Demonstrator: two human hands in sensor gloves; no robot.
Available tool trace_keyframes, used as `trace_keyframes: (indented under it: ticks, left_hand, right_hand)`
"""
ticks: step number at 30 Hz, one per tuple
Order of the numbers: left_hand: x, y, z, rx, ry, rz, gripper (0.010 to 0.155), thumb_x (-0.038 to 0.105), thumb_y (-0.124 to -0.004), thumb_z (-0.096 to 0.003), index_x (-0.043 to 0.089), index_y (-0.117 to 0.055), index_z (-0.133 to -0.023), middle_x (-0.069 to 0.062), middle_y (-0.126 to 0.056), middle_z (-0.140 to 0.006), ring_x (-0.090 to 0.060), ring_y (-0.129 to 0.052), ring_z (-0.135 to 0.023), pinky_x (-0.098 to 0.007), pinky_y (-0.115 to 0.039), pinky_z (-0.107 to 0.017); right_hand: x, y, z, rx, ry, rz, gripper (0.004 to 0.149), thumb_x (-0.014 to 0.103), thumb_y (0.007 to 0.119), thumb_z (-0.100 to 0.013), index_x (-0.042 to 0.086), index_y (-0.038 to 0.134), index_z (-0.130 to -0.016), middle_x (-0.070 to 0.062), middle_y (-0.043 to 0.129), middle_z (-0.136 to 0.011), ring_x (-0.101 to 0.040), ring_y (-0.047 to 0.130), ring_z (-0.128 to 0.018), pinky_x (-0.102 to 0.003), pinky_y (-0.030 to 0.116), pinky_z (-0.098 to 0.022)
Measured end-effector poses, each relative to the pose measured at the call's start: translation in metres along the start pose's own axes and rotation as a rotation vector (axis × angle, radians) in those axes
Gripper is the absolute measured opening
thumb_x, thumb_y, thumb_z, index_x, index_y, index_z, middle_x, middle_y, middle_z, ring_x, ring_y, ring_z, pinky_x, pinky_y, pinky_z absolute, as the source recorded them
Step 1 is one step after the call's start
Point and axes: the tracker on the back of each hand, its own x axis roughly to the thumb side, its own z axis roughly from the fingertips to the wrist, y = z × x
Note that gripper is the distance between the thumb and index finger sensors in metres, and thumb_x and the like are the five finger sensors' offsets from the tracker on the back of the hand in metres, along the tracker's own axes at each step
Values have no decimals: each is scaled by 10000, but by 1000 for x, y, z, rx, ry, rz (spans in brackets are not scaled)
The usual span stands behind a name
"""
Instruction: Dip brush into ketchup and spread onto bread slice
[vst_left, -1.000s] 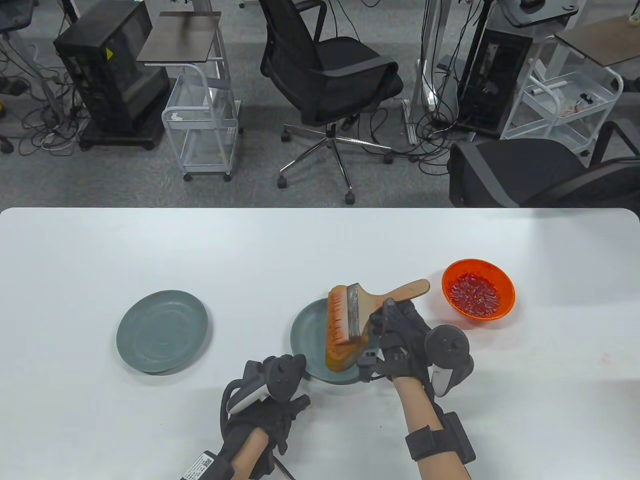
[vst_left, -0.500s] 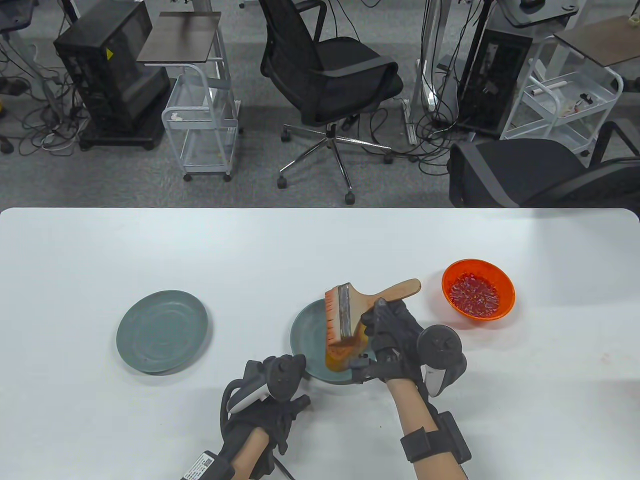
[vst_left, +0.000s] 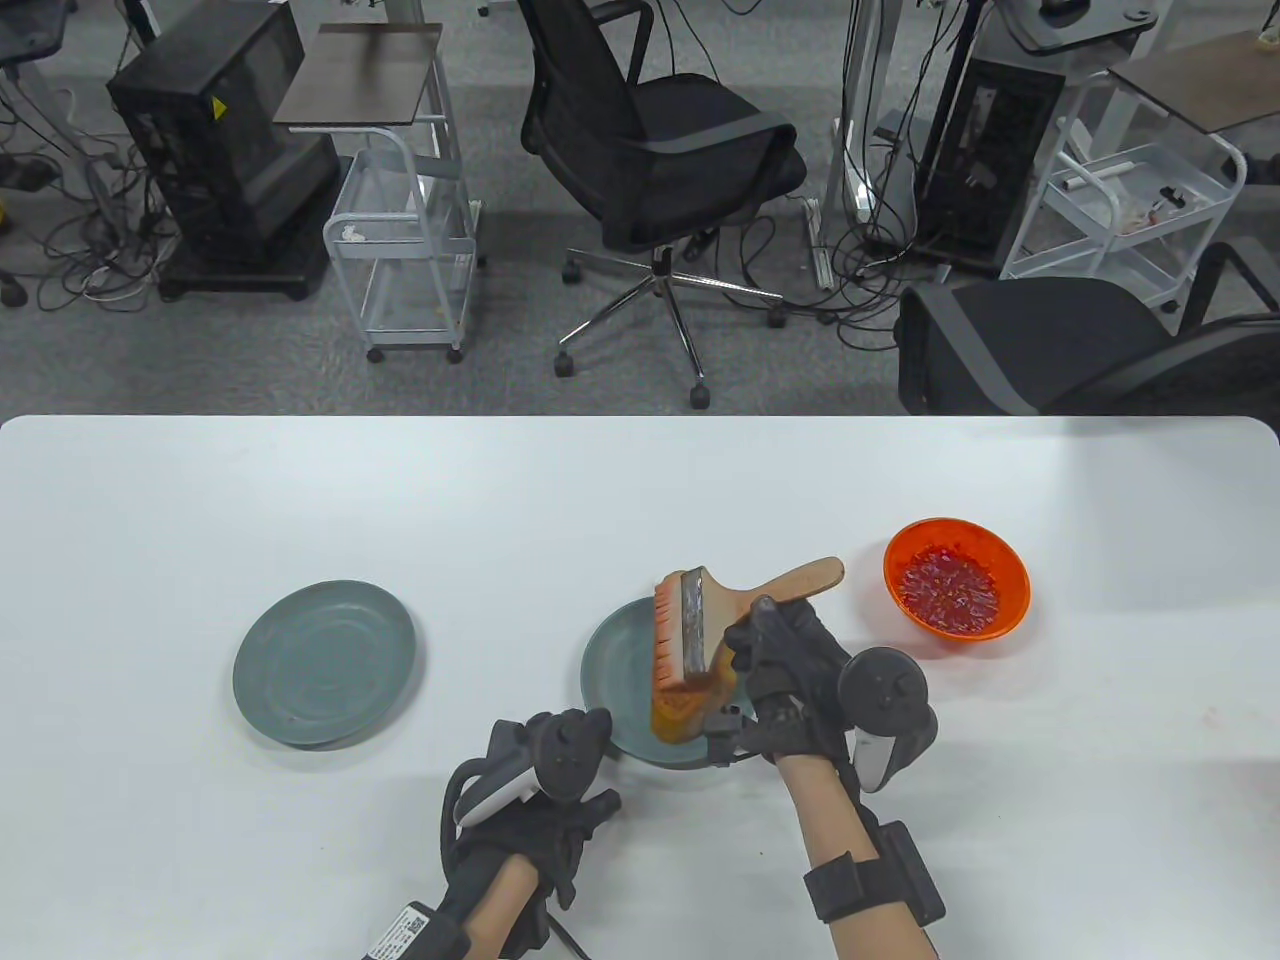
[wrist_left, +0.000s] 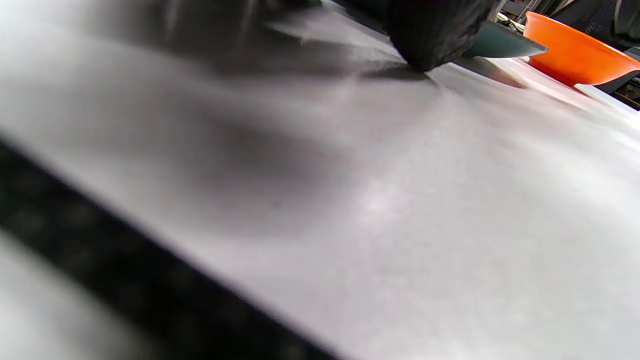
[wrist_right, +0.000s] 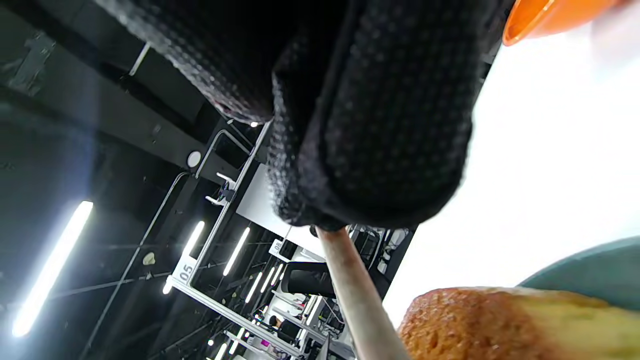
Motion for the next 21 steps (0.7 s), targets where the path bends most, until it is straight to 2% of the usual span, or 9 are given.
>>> trace_keyframes:
  ticks: [5,7,9,12,15,18,21]
  left_hand:
    - [0,0,0,4,-3,-7,758,481,-630,-623,251,-95,-1109,-108,-177,-1194,-432,-125,-1083,-634,-236,-701]
    - [0,0,0,4,-1,-8,758,482,-629,-623,251,-94,-1108,-108,-176,-1194,-432,-125,-1083,-635,-237,-701]
    - [0,0,0,4,0,-10,758,483,-627,-623,251,-93,-1108,-108,-176,-1194,-432,-150,-1080,-635,-238,-701]
    - [0,0,0,5,0,-8,757,484,-626,-623,253,-93,-1108,-106,-176,-1194,-431,-124,-1083,-634,-237,-701]
    - [0,-1,0,7,1,-8,757,483,-628,-623,251,-96,-1108,-105,-179,-1194,-429,-148,-1081,-633,-239,-701]
    - [0,-1,0,8,1,-6,757,484,-631,-622,254,-99,-1108,-98,-181,-1194,-426,-145,-1081,-630,-240,-702]
    - [0,-1,1,10,-2,-8,755,486,-629,-622,256,-99,-1108,-99,-183,-1195,-422,-145,-1083,-626,-241,-703]
  right_hand:
    - [2,-24,-9,-127,-112,136,469,227,848,-544,-125,828,-852,-350,938,-624,-247,1143,-353,-284,1034,-198]
    - [2,-31,-10,-160,-121,124,468,233,846,-546,-119,827,-854,-346,936,-629,-243,1142,-358,-279,1034,-200]
    - [0,-30,-10,-140,-87,36,468,242,848,-547,-105,826,-861,-341,936,-639,-243,1142,-366,-278,1035,-205]
    - [-5,-16,-6,-57,14,-117,467,245,853,-551,-100,831,-864,-342,937,-645,-248,1143,-371,-283,1036,-210]
    - [-7,-2,-2,14,22,-167,468,232,856,-551,-111,825,-867,-355,930,-648,-267,1143,-375,-293,1039,-214]
    - [-10,-2,-1,-16,20,-97,467,223,863,-544,-121,831,-858,-366,931,-639,-279,1145,-363,-296,1042,-205]
    - [-11,-17,-6,-97,-34,-12,467,218,864,-540,-129,835,-851,-367,935,-627,-275,1145,-352,-296,1040,-197]
